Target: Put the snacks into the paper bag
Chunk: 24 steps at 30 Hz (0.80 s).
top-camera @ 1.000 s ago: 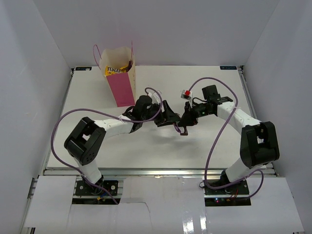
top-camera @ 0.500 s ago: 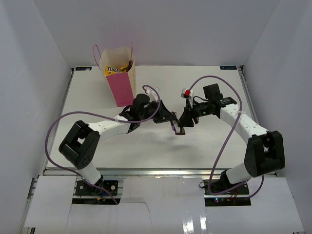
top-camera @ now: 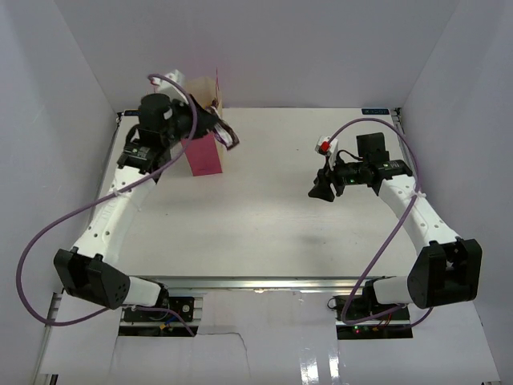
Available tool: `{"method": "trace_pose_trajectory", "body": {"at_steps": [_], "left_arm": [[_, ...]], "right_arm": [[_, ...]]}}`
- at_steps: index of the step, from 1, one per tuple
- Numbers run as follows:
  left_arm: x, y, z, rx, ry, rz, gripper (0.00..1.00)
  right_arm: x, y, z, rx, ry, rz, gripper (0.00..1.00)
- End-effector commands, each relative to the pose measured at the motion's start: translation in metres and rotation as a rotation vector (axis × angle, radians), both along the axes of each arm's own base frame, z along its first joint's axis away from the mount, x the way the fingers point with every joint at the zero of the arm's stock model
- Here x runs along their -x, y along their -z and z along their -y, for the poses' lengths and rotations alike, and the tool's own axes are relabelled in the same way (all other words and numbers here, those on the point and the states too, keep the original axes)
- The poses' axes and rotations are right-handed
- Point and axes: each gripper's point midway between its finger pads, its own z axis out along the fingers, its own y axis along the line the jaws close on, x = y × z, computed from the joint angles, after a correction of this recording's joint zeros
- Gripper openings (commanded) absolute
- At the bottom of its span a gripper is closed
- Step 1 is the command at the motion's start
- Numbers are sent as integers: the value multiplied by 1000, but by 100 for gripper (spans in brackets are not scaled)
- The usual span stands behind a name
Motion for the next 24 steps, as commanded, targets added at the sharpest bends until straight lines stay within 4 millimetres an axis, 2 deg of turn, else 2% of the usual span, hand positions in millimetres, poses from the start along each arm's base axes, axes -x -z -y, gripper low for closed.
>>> {"method": "trace_pose_trajectory", "body": {"at_steps": [1,2,3,4,6,7,9,10,12,15,16,17,20,23,24], "left_arm": [[-19,-42,-65,-119,-169,98,14],[-27,-50,-74,-129,-196,114,14],[-38,-57,-92,-142,-255,126,14],[-52,-69,-98,-145,-284,149,14],[-71,-77,-114,-175,-348,170,14],[-87,-81,-115,-179,-358,180,14],[-104,-80,-114,-190,-359,179,14],[-123,-75,-117,-201,-395,172,14],[-141,-69,-117,-210,-405,167,14],[-170,-56,-117,-231,-421,151,29],[-175,-53,-116,-236,-420,145,53],[-178,-49,-116,-244,-417,129,65],[-180,-58,-112,-231,-401,148,89],[-166,-84,-108,-217,-370,205,92],[-159,-91,-98,-201,-305,222,92]], "right_arm": [[-6,-13,3,13,6,61,58],[-5,-11,3,16,9,56,58],[-6,-11,4,18,10,60,58],[-7,-10,5,23,16,61,58],[-8,-10,7,26,23,62,58],[-8,-9,7,30,25,62,58],[-9,-9,8,30,28,61,58],[-10,-9,9,31,31,60,58],[-11,-9,9,30,35,60,58],[-13,-10,12,34,46,63,57],[-14,-11,13,37,51,66,57],[-16,-12,14,40,58,69,58],[-22,-17,21,55,90,92,58],[-28,-24,27,59,117,118,58],[-29,-29,28,56,124,128,58]]}}
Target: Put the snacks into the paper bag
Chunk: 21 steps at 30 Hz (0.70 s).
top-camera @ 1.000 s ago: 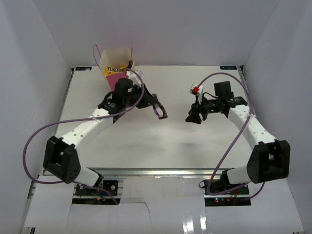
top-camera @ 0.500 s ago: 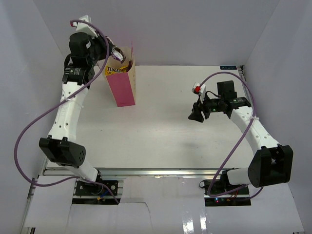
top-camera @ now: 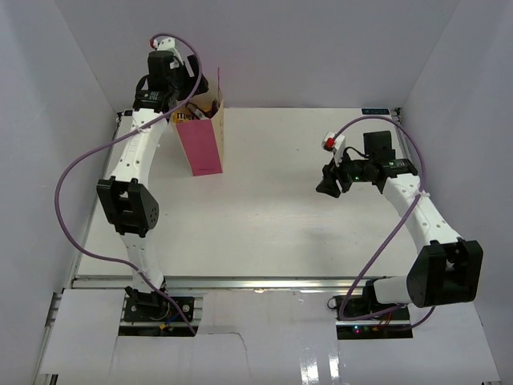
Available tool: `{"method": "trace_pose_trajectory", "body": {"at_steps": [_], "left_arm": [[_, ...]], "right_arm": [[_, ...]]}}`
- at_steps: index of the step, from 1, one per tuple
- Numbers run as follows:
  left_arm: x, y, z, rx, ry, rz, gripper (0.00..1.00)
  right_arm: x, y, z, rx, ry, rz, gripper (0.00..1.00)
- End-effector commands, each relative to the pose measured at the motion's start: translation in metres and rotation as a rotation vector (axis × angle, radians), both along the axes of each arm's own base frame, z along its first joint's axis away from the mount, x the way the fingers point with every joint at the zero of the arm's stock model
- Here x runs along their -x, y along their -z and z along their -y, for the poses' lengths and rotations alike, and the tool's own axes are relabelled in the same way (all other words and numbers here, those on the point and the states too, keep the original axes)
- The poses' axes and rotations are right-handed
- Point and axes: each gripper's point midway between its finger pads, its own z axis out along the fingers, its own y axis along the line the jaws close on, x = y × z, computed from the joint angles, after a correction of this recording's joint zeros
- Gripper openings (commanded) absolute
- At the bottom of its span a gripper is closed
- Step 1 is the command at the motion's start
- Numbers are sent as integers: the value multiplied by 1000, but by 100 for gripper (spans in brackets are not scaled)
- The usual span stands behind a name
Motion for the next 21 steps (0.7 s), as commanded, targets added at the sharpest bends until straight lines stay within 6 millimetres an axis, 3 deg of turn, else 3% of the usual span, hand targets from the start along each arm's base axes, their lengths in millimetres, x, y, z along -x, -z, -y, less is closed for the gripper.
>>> {"method": "trace_pose_trajectory", "body": {"at_steps": [1,3,5,6,7,8,9,10,12,13,14,17,18,21], "left_arm": [[49,-121,10,33,112,241,92],[72,-136,24,49,217,276,93],[110,-145,30,62,283,318,93],[125,-145,33,71,319,334,93],[160,-128,38,85,376,318,97],[176,-132,40,96,400,373,98],[192,-124,41,124,418,379,98],[225,-89,44,155,452,340,98],[254,-70,49,226,492,362,98],[266,-51,50,257,505,330,98],[285,-15,49,286,501,273,98],[313,35,45,336,472,192,98],[318,44,42,337,456,182,98],[328,65,30,317,387,179,98]], "right_arm": [[-15,-38,6,-4,33,118,57],[-21,-56,10,5,61,173,58],[-28,-71,16,16,107,222,59],[-38,-79,25,42,168,269,64],[-45,-82,31,31,242,258,78],[-53,-82,40,34,320,250,90],[-67,-66,67,99,509,215,90],[-71,-58,76,49,625,121,90],[-69,-51,68,5,528,-4,96],[-60,-43,75,10,547,-91,98],[-60,-45,75,-1,544,-94,99],[-61,-57,86,-14,606,24,92],[-60,-70,99,-8,688,97,90],[-59,-64,122,21,834,155,90]]}}
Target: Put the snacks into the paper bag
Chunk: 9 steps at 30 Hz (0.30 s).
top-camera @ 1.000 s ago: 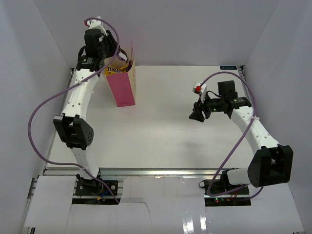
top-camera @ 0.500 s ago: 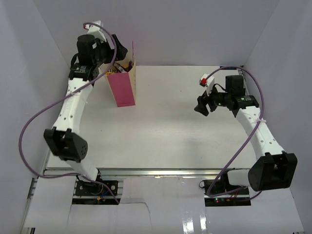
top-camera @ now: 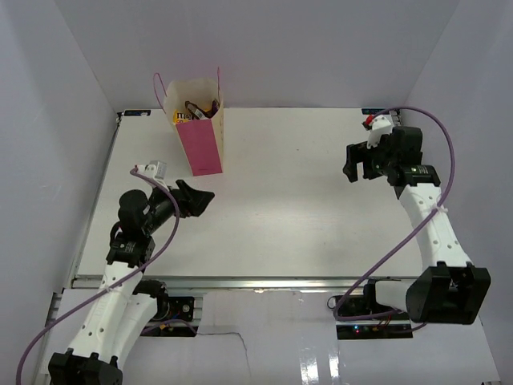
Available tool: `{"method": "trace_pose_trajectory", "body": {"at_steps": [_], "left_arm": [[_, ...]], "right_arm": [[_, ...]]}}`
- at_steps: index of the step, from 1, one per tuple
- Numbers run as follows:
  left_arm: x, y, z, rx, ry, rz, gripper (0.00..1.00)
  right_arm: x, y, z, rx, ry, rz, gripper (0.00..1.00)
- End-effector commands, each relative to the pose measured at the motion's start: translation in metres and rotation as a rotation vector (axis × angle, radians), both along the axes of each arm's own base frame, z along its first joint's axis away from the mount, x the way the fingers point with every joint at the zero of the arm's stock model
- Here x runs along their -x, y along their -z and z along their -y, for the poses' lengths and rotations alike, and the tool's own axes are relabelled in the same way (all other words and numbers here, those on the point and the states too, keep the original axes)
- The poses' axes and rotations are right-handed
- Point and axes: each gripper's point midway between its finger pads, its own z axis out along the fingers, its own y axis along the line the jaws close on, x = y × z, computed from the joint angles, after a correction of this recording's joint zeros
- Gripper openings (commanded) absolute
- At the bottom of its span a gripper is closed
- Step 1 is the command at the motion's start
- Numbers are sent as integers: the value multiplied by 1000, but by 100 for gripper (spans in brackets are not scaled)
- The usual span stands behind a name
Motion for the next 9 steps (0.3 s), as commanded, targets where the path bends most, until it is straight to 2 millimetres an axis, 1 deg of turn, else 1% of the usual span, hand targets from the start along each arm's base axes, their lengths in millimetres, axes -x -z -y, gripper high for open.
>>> {"method": "trace_pose_trajectory", "body": {"at_steps": [1,2,5,7,9], "left_arm": [[10,4,-8,12,-48,14,98],[9,6,-11,7,-61,14,98],[9,13,-11,-24,-58,-13,98],[6,16,-12,-36,-58,-32,98],[5,14,-13,-48,-63,-27,98]], "right_arm": [[-7,-34,25,40,177,154,90],[-6,-33,34,67,215,153,90],[-3,-31,41,95,245,154,90],[1,-25,42,105,235,146,90],[4,-24,37,89,215,147,90]]}}
